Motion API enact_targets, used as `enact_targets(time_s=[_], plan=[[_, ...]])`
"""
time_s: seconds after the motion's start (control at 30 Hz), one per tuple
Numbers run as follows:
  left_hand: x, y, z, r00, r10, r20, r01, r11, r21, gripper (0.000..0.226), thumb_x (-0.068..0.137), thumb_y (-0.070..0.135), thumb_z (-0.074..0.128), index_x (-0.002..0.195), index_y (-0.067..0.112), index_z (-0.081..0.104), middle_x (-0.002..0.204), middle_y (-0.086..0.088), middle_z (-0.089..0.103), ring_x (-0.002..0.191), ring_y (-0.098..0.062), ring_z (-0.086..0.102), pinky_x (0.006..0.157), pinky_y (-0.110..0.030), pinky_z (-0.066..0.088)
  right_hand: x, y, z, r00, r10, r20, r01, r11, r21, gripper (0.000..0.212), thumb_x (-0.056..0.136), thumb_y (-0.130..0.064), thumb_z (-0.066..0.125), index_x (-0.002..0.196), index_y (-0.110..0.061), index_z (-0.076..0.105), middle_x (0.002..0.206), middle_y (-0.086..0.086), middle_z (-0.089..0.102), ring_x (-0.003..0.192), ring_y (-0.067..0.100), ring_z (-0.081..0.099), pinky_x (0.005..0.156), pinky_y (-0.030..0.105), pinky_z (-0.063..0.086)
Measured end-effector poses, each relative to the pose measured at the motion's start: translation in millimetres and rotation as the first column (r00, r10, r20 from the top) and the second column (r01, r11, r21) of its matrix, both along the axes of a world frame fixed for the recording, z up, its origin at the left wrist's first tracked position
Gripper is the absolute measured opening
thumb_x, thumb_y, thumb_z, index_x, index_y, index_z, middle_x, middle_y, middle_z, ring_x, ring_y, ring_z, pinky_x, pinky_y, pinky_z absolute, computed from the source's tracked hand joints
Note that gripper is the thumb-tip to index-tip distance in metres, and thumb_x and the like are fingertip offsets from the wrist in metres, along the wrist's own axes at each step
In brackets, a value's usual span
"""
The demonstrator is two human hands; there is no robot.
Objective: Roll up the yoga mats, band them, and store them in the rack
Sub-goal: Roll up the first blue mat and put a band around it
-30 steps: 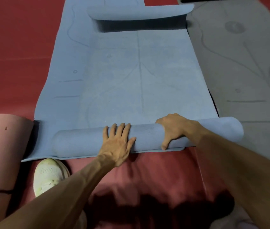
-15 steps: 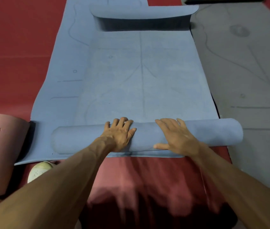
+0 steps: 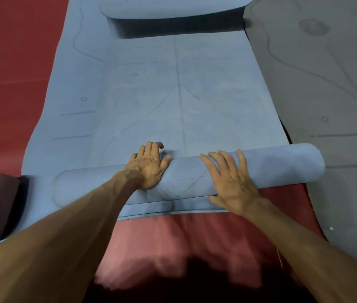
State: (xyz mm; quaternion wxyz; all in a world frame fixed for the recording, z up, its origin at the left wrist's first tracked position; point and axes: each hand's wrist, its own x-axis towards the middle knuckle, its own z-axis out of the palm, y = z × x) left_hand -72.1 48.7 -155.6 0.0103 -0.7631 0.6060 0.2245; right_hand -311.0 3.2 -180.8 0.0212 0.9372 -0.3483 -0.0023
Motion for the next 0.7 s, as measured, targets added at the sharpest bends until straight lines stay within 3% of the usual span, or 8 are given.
enact_targets(time_s=[0.27, 0.4, 0.53, 0.63, 0.7], plan=[[6.0, -14.4, -0.5, 0.997, 0.065, -0.029, -0.066, 0.997, -0.037, 0.038, 0.101, 0.043, 0.031, 0.122, 0.013, 0.040, 0.126, -0.008, 0.043, 0.117, -0.026, 0.041, 0.099, -0.037, 0.032, 13.3, -19.6, 0.5, 0.999, -0.037, -0.031, 0.037, 0.999, 0.015, 0.120, 0.029, -0.048, 0.089, 0.135, -0.008, 0.049, 0.122, 0.018, 0.054, 0.111, 0.035, 0.055, 0.098, 0.059, 0.038], [5.8, -14.4, 4.3, 0.987, 0.132, -0.090, -0.127, 0.990, 0.060, 0.045, 0.100, 0.047, 0.027, 0.131, 0.016, 0.035, 0.125, -0.013, 0.047, 0.122, -0.028, 0.040, 0.101, -0.041, 0.033, 23.5, -20.9, 15.9, 0.986, -0.034, -0.162, 0.046, 0.997, 0.068, 0.107, 0.050, -0.045, 0.085, 0.139, -0.008, 0.039, 0.127, 0.014, 0.049, 0.117, 0.030, 0.049, 0.106, 0.051, 0.030], [4.5, -3.8, 5.5, 0.998, 0.055, -0.005, -0.054, 0.996, 0.066, 0.081, 0.079, 0.055, -0.012, 0.123, 0.019, 0.047, 0.125, -0.005, 0.052, 0.113, -0.026, 0.041, 0.099, -0.039, 0.036, 30.6, -29.5, 29.4, 0.974, -0.032, -0.226, 0.064, 0.989, 0.136, 0.093, 0.059, -0.044, 0.079, 0.134, -0.014, 0.034, 0.125, 0.007, 0.048, 0.114, 0.025, 0.049, 0.103, 0.043, 0.032], [-4.6, 14.7, 8.5, 0.996, 0.001, 0.093, 0.003, 0.999, -0.037, 0.066, 0.092, 0.053, 0.004, 0.135, 0.023, 0.043, 0.133, -0.002, 0.050, 0.122, -0.024, 0.044, 0.104, -0.038, 0.031, 32.9, -32.2, 38.1, 0.963, -0.024, -0.270, 0.065, 0.988, 0.143, 0.082, 0.060, -0.040, 0.077, 0.128, -0.014, 0.038, 0.119, 0.006, 0.052, 0.106, 0.024, 0.053, 0.093, 0.040, 0.037], [-13.2, 32.4, 16.0, 0.988, -0.023, 0.155, 0.036, 0.996, -0.083, 0.076, 0.087, 0.061, 0.001, 0.143, 0.024, 0.035, 0.141, 0.001, 0.045, 0.130, -0.020, 0.039, 0.113, -0.038, 0.022, 34.7, -31.6, 44.4, 0.957, -0.019, -0.291, 0.066, 0.986, 0.155, 0.074, 0.060, -0.037, 0.075, 0.122, -0.014, 0.040, 0.114, 0.005, 0.054, 0.100, 0.024, 0.055, 0.087, 0.039, 0.039]])
